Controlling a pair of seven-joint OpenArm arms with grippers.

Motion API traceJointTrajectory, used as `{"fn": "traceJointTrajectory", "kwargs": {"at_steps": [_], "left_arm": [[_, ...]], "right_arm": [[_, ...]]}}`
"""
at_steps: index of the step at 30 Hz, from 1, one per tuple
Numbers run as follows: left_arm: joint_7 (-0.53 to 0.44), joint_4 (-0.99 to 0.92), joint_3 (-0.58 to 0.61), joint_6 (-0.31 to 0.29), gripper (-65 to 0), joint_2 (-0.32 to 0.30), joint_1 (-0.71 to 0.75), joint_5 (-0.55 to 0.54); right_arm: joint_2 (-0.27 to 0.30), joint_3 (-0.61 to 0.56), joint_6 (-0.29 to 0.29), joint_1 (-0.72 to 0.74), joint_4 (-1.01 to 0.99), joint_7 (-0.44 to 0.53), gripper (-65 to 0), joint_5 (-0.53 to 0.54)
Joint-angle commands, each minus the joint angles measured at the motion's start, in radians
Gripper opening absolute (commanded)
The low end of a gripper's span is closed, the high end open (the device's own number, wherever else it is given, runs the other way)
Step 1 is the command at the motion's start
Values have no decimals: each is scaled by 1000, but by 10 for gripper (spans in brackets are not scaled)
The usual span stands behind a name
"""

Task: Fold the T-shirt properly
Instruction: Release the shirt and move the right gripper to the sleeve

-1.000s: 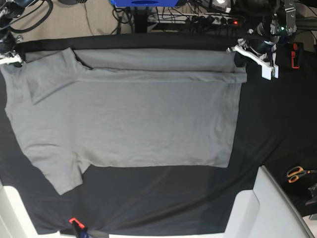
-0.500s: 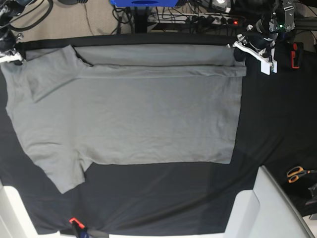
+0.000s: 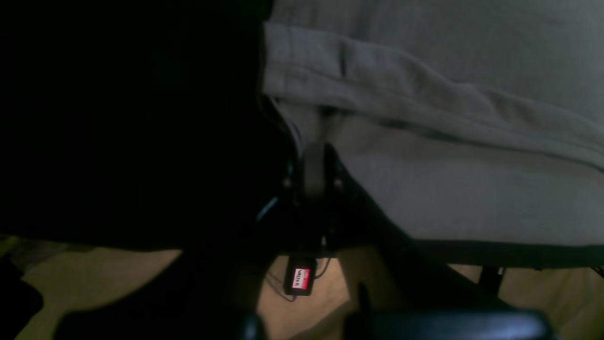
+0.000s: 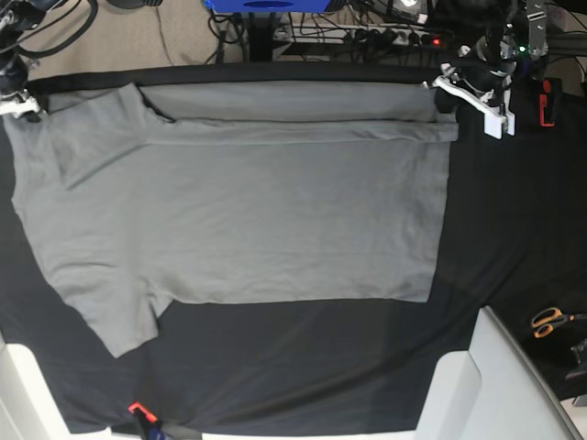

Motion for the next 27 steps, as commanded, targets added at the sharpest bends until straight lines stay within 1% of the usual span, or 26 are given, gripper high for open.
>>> {"fn": "traceJointTrajectory", "kwargs": {"at_steps": [1,2,3,5,6,8,10,13,14,15,18,21,25,27], "left_arm": [[-15,10,-9,7,-648,-14,7,4],[-15,10,-9,7,-563,-14,9,4],[-15,10,-9,7,-490,-14,9,4],[-15,9,-23,7,-375,-14,9,4],[-15,9,-41,7,-336,-13,10,4],[-15,9,-81,7,-295,-10,10,4],[-15,10,-113,7,-286,-10,18,4],[-15,10,-153,7,-286,-11,18,4],[-15,10,-170,7,-286,-13,18,4],[-15,10,-195,7,-286,-11,18,4],[-15,12,-268,7,-286,-14,5,4],[-14,19,-320,7,-286,-21,-48,4],[-14,19,-330,7,-286,-80,-93,4],[-14,21,-330,7,-286,-94,-108,4]], "right_arm": [[5,5,8,0,19,14,-369,15],[4,5,8,-1,19,14,-303,15],[-1,6,8,-1,19,14,-252,15],[-13,43,8,-1,36,14,-167,13],[-24,64,8,-1,59,14,-147,10],[-42,90,8,-1,127,14,-150,7],[-45,94,3,-1,189,14,-150,7],[-39,87,-63,2,252,14,-150,7],[-38,86,-74,5,266,14,-150,7],[-24,84,-77,8,278,14,-150,7],[30,35,-78,54,268,14,-150,9],[93,-51,-78,111,217,22,-150,13],[186,-160,-77,255,62,31,-150,9],[238,-199,-77,335,-59,71,-150,9]]}}
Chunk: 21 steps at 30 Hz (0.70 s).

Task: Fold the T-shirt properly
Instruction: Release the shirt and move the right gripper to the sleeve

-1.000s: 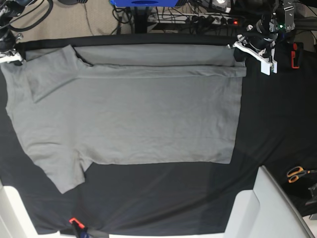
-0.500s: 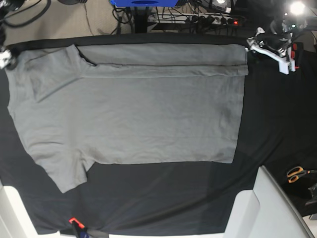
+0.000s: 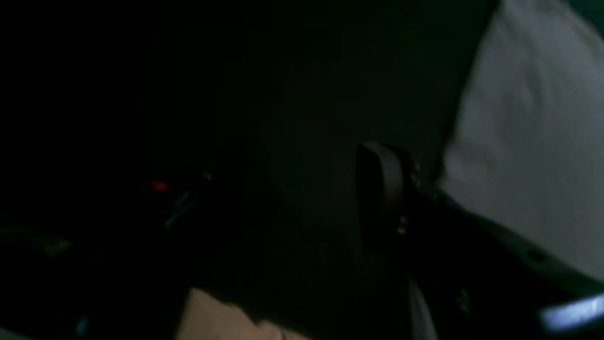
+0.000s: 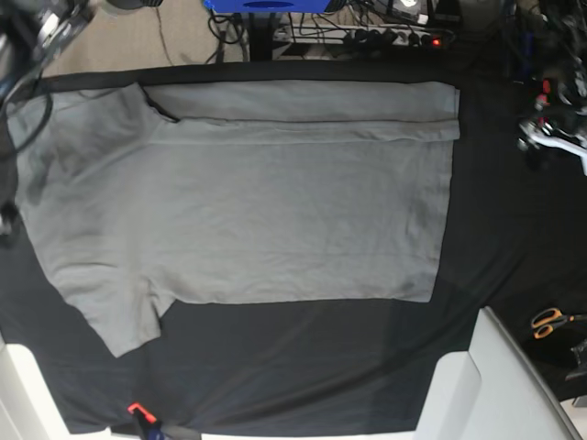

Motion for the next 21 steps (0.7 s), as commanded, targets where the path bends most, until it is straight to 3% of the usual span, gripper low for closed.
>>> {"fn": "traceJointTrajectory", "kwargs": {"at_steps": [1,6,11,15,21], "left_arm": [[-9,15,-3,-12,-286,-21,-1,-10],[-9,38,-3,-14,-288,-35,5,-10],[-11,75,-8,-14,-290,-34,28,-11],[-11,77,-11,-14,-290,-31,28,-11],[-11,77,-8,-14,-290,-28,28,-11]], "right_arm": [[49,-22,-1,53,-39,52,-150,15],[192,-201,-1,250,-473,271,-149,15],[275,-347,-6,405,-858,518,-147,15],[286,-453,-9,443,-1035,671,-146,15],[253,-516,-11,394,-1048,701,-147,15]]}}
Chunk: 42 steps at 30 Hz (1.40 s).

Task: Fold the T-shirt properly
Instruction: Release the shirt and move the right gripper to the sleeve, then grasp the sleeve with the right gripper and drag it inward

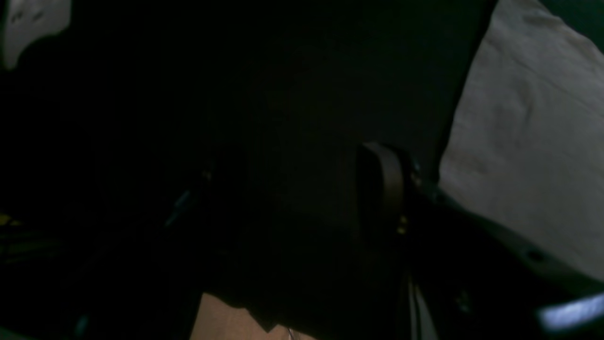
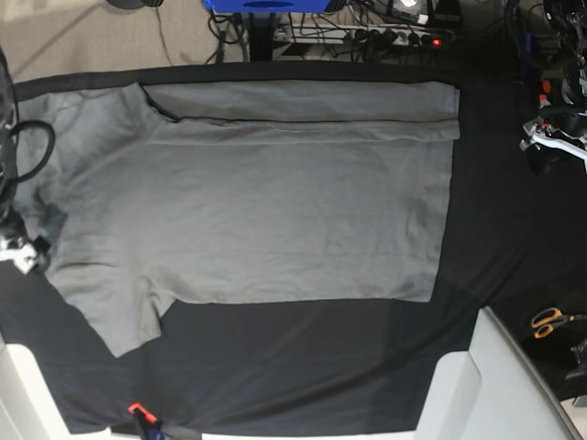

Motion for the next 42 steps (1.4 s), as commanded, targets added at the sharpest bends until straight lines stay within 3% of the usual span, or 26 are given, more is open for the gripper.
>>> {"fn": "traceJointTrajectory", "kwargs": {"at_steps": [1,12,14,19,24,26,34,40,42], "left_arm": [[-23,19,-5,-2,-290,-18,1,-9],[-23,19,-4,-2,-290,-15,13,-9],[-23,14,-4,-2,-290,-15,15,-9],[-23,12,-4,-2,-290,-15,15,-9],[-23,12,-4,-2,-290,-15,15,-9],[-23,12,-4,-2,-290,-15,15,-9],[-23,14,-2,-2,-290,-15,15,-9],[-21,14,-2,-2,-290,-15,15,-9],[-21,12,-2,-2,-290,-15,15,-9]], "right_arm": [[17,-4,6,18,14,22,-147,9],[-17,-10,6,0,20,18,-150,6],[-21,-16,6,0,22,18,-176,4],[-25,-136,6,21,22,23,-393,9],[-25,-147,6,28,22,23,-591,9],[-25,-147,6,28,22,23,-642,9],[-23,-147,6,-20,141,-3,-644,13],[-25,-141,6,-92,350,-173,-645,17],[-31,-87,6,-127,425,-230,-645,17]]}}
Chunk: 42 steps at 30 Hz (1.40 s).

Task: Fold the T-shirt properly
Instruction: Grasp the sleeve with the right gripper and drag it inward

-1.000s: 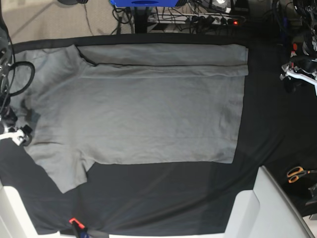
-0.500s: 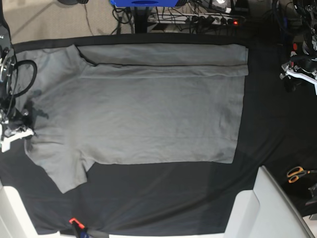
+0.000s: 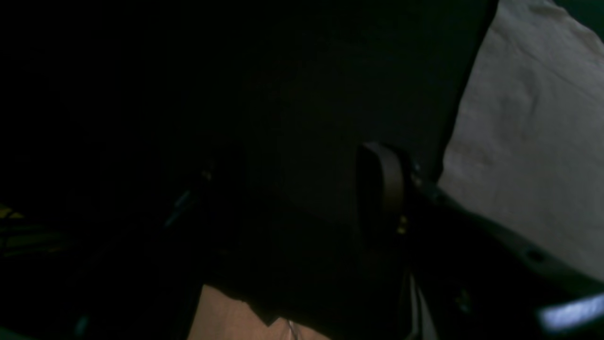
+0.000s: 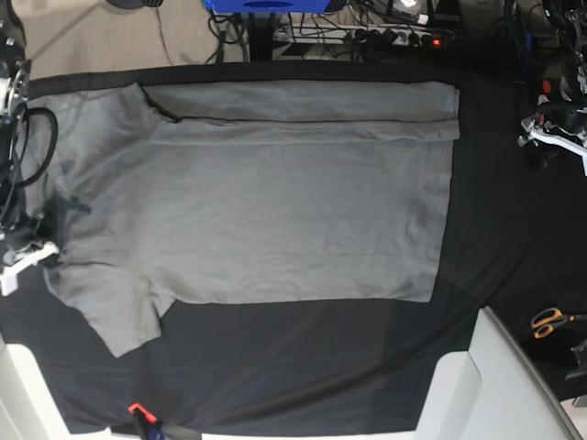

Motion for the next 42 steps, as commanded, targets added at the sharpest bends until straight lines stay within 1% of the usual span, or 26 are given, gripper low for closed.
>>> {"fn": "traceJointTrajectory", "kwargs": {"at_steps": [1,3,5,8,10,13,15,17,20,24,26,31,35,37,38,39,40,41,42], "left_arm": [[-21,13,-7,-2,-290,-19,1,-8],[-21,13,-5,-2,-290,-19,1,-8],[-21,13,7,-2,-290,-19,-2,-8],[-21,13,68,-2,-290,-28,-3,-8],[-21,13,97,-2,-290,-28,-6,-8],[-21,14,116,-2,-290,-23,-10,-8],[-21,17,123,-2,-290,-20,-11,-8],[-23,17,128,-2,-290,-22,-11,-8],[-23,17,127,-2,-290,-26,-11,-8],[-23,14,122,-2,-290,-28,-13,-8],[-23,13,120,-2,-290,-28,-13,-8],[-23,13,125,-2,-290,-28,-13,-8],[-23,13,120,-2,-290,-28,-13,-8],[-23,13,119,-2,-290,-28,-13,-8],[-23,13,117,-2,-290,-28,-13,-8],[-23,11,117,-2,-290,-28,-13,-8],[-23,11,117,-2,-290,-28,-13,-8],[-23,11,117,-2,-290,-28,-13,-6],[-23,11,117,-2,-290,-28,-13,-6]], "right_arm": [[10,37,4,4,46,-11,-645,11],[-6,106,4,-30,117,-73,-647,6],[-12,145,4,-58,189,-135,-647,5],[-15,158,4,-96,273,-216,-648,11],[-38,158,4,-124,342,-265,-648,11],[-56,162,4,-182,460,-320,-648,11],[-84,205,4,-208,528,-360,-648,11],[-107,267,4,-226,583,-422,-648,5],[-124,316,6,-249,655,-500,-648,5],[-133,327,6,-286,732,-577,-648,11],[-153,327,6,-300,757,-612,-648,11],[-184,328,6,-335,793,-658,-645,11],[-197,328,6,-340,792,-706,-642,11],[-202,356,6,-340,793,-736,-641,11],[-207,385,6,-337,793,-756,-635,11],[-220,414,6,-332,793,-772,-612,9],[-227,435,6,-332,807,-779,-575,8],[-230,446,6,-332,832,-784,-515,6],[-231,451,6,-334,861,-787,-440,6]]}}
